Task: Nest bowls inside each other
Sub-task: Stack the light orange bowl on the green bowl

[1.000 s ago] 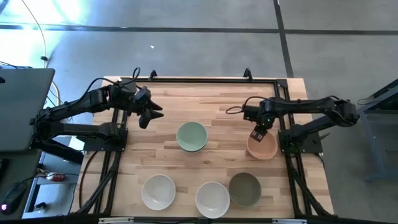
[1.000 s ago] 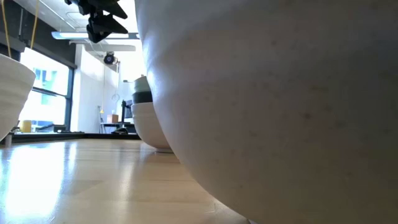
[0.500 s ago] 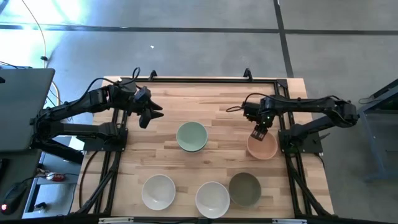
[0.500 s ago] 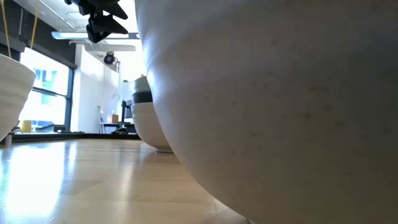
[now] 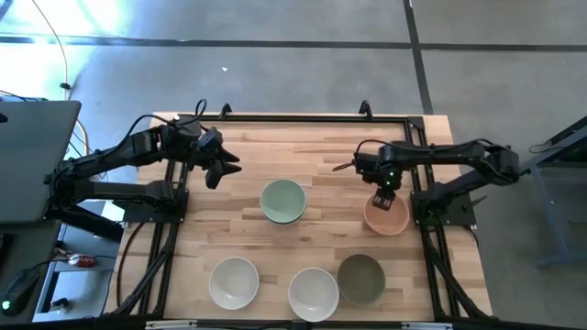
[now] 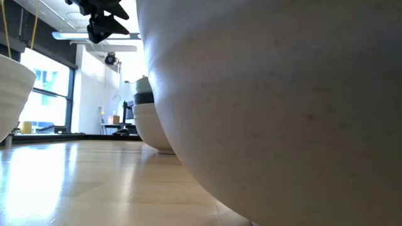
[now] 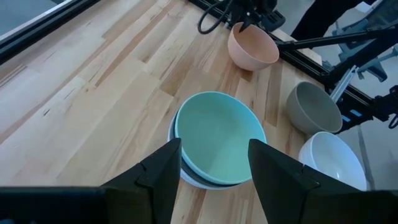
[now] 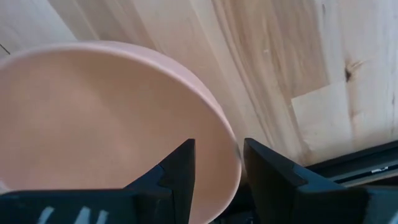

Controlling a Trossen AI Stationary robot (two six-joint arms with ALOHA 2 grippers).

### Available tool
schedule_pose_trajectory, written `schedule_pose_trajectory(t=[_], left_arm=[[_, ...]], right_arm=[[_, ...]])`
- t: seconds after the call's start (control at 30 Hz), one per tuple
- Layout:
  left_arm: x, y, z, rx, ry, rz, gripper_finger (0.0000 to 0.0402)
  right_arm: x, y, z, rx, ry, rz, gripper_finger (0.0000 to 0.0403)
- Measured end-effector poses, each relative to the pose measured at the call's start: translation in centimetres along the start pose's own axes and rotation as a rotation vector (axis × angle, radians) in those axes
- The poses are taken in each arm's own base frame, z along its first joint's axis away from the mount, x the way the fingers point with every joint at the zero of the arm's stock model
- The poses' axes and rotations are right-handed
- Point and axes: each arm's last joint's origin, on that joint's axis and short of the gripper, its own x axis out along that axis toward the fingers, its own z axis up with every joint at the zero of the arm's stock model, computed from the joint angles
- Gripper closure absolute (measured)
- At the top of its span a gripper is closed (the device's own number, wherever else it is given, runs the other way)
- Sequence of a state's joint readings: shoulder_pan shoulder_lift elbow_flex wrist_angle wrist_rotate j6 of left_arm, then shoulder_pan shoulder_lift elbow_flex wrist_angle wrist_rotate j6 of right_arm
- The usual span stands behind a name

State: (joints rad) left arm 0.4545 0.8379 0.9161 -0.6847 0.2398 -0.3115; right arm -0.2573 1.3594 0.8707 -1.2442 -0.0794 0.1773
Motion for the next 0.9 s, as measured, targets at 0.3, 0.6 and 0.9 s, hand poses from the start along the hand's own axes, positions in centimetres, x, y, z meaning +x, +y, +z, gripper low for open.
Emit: schedule_pose_trajectory(t=[0.3, 0.6, 0.9], left_arm=[[0.00, 0.00, 0.00, -0.003, 0.000, 0.000, 0.0225], [0.00, 0.00, 0.00, -0.003, 0.000, 0.000, 0.0225], [0.00, 0.00, 0.00, -0.003, 0.000, 0.000, 0.0225]], right_arm=[[0.82, 0.06, 0.73, -0.062, 0.040, -0.006, 0.0274], [0.89, 0.07, 0.83, -0.104, 0.039, -0.006, 0.0291], [0.89, 0.07, 0.85, -0.108, 0.038, -0.006, 0.0388]])
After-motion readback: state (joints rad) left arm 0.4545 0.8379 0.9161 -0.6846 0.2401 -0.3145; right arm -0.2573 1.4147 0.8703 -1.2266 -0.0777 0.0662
